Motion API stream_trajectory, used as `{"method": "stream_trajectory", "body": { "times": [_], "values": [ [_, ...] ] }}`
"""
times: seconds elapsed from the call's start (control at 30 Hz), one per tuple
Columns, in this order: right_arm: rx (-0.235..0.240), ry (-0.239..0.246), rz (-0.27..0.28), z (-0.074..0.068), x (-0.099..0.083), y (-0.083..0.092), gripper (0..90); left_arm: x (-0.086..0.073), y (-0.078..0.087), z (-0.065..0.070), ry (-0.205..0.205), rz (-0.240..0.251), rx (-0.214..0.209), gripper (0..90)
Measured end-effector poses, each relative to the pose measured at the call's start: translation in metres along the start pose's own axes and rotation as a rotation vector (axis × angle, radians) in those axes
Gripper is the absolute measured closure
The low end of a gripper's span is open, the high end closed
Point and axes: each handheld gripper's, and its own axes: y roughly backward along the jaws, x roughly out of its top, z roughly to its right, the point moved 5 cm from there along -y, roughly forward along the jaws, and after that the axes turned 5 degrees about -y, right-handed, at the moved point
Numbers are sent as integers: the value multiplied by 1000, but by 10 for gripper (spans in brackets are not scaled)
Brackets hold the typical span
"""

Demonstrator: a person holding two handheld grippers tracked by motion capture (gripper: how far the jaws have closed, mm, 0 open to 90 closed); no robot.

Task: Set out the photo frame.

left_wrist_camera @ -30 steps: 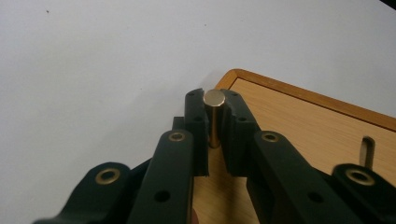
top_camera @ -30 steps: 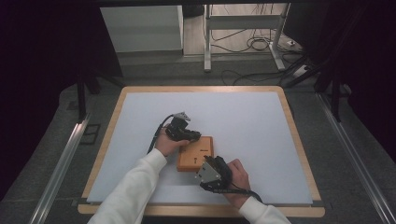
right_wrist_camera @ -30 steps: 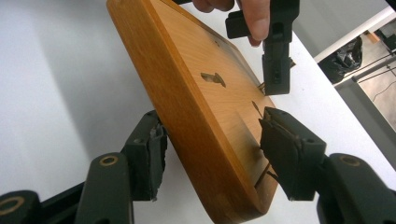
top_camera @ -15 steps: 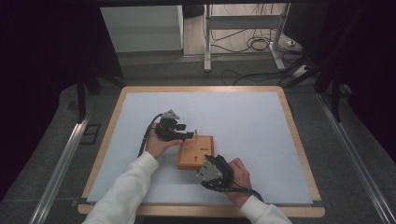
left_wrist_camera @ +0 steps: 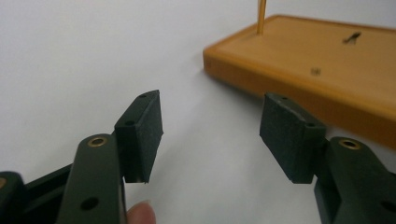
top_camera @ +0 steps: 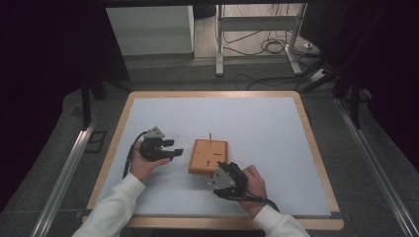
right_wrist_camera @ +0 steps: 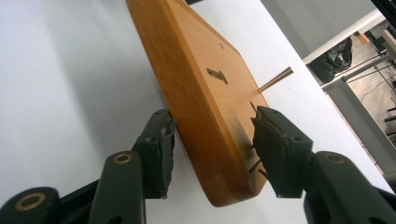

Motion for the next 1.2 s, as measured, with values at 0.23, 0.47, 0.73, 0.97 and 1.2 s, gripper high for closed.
{"method": "stream_trajectory", "body": {
  "times": [0.23,0.47,0.73,0.97,1.2],
  "values": [
    [10,-19,-2,5,4,0,517,-11,2,-1,-8,-25,3,386],
    [10,1,-16,12,10,-1,539,-13,6,1,-3,-15,3,386],
    [5,5,-24,27,16,1,579,-15,9,2,-1,-10,4,387],
    [18,7,-32,40,23,2,596,-16,7,4,-4,-15,-2,386],
    [35,-5,-37,54,30,3,623,-16,8,3,2,-14,-5,385]
  ]
}}
